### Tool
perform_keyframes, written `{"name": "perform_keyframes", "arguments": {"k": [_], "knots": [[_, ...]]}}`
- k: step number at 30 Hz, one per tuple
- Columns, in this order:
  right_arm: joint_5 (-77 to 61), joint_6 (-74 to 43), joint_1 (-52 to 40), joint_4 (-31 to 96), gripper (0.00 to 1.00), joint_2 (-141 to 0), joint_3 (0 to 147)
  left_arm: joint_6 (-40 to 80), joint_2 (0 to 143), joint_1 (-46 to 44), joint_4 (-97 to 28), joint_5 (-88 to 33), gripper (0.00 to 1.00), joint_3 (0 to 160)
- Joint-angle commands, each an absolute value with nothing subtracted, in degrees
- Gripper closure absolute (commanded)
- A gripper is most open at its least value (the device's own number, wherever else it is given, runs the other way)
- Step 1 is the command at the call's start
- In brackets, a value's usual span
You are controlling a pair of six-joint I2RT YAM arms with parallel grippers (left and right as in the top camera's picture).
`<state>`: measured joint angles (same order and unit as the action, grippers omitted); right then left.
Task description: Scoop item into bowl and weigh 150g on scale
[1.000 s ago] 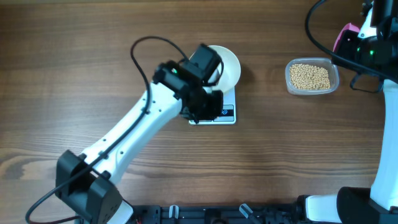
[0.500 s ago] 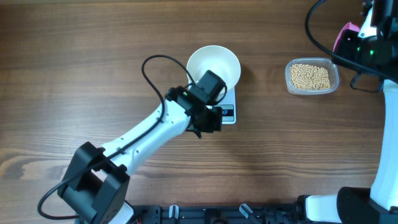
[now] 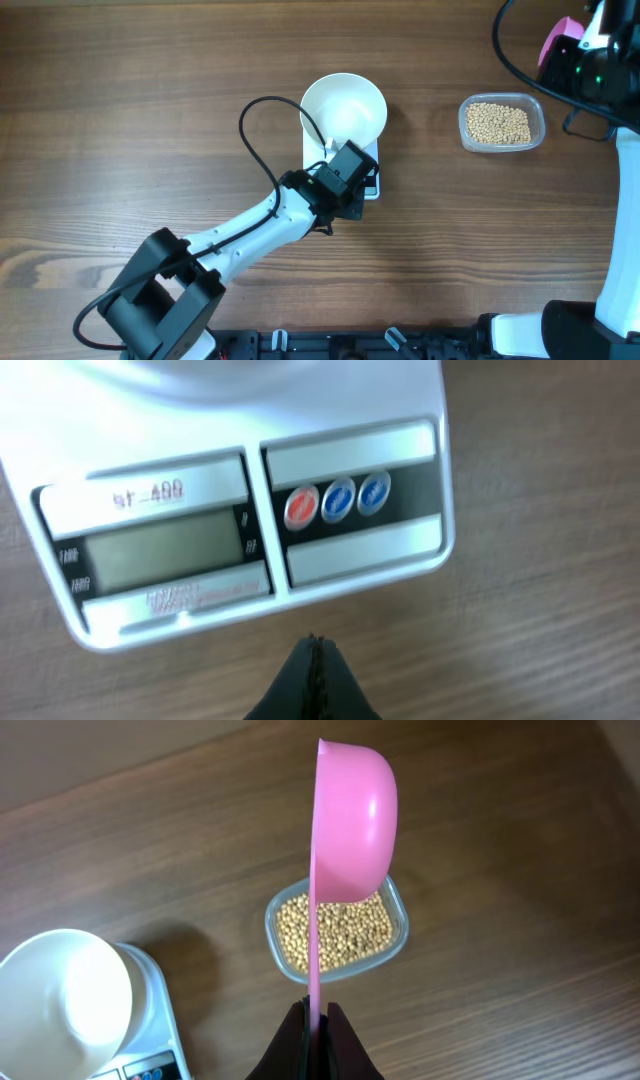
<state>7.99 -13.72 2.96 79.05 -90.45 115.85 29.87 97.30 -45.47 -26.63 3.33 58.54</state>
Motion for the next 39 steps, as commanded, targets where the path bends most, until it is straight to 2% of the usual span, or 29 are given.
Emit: {"name": "perform_keyframes", "arguments": {"k": [1, 8, 17, 23, 39], "knots": [[9.04, -12.67, 3.09, 78.37, 0.96, -90.54, 115.74, 30.24, 97.32, -45.58, -23.16, 5.43, 0.96, 57.36], [3.7, -5.98, 3.09, 78.7, 0.96, -90.65, 115.74, 30.24, 97.47, -45.58, -19.68, 5.45, 0.96, 57.32], [2.28, -6.0, 3.09, 80.16, 0.96, -93.23, 115.74, 30.24, 100.97, -45.52, -18.5, 5.5, 0.96, 57.32], [2.28, -6.02, 3.09, 80.05, 0.96, -94.19, 115.74, 30.24, 101.32, -44.29, -16.45, 10.61, 0.96, 57.32], [2.28, -6.02, 3.09, 79.77, 0.96, -94.19, 115.74, 30.22, 103.85, -43.48, -15.55, 8.6, 0.96, 57.32]]}}
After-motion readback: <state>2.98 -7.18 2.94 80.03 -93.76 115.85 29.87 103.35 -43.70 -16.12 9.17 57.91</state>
